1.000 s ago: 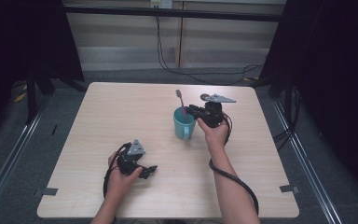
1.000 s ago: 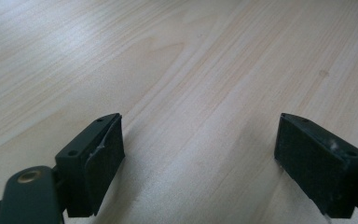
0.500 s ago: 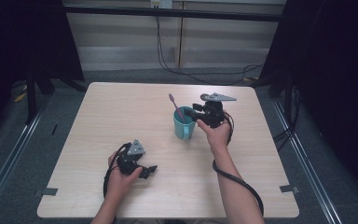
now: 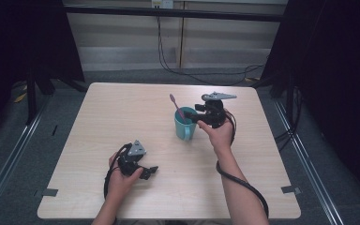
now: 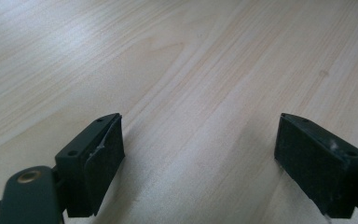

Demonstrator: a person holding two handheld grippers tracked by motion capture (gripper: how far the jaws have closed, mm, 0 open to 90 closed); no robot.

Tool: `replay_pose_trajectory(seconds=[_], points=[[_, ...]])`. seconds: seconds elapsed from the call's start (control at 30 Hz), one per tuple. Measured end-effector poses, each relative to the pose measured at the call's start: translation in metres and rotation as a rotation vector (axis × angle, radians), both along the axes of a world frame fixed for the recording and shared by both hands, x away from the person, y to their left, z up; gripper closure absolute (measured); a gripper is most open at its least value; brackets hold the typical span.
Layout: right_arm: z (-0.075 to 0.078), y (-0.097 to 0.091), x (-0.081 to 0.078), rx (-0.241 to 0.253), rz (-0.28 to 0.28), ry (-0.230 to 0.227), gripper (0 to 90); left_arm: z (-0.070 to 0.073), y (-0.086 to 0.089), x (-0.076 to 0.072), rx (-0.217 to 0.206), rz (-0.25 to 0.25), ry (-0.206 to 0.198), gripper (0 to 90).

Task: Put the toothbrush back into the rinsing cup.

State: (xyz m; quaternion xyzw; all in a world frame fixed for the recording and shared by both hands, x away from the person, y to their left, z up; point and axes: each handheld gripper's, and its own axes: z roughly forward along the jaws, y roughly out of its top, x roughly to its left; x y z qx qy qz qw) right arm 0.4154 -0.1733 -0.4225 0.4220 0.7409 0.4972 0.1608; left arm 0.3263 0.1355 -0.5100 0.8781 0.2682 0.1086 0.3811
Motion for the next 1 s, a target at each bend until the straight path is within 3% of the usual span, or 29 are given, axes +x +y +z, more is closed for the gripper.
replay_pose_trajectory(seconds=[0.2,0.37,1.0], points=[[0.0,-0.001,-0.002,-0.004,-0.008,0.014,32.1,0.0,0.0,0.0,-0.002,-0.001,0.0,15.5],[0.0,-0.003,-0.006,-0.037,-0.009,0.024,29.9,0.0,0.0,0.0,-0.002,-0.001,0.001,15.5],[0.01,-0.017,-0.018,-0.035,-0.002,0.037,22.5,0.0,0.0,0.0,0.001,-0.001,0.0,15.4]])
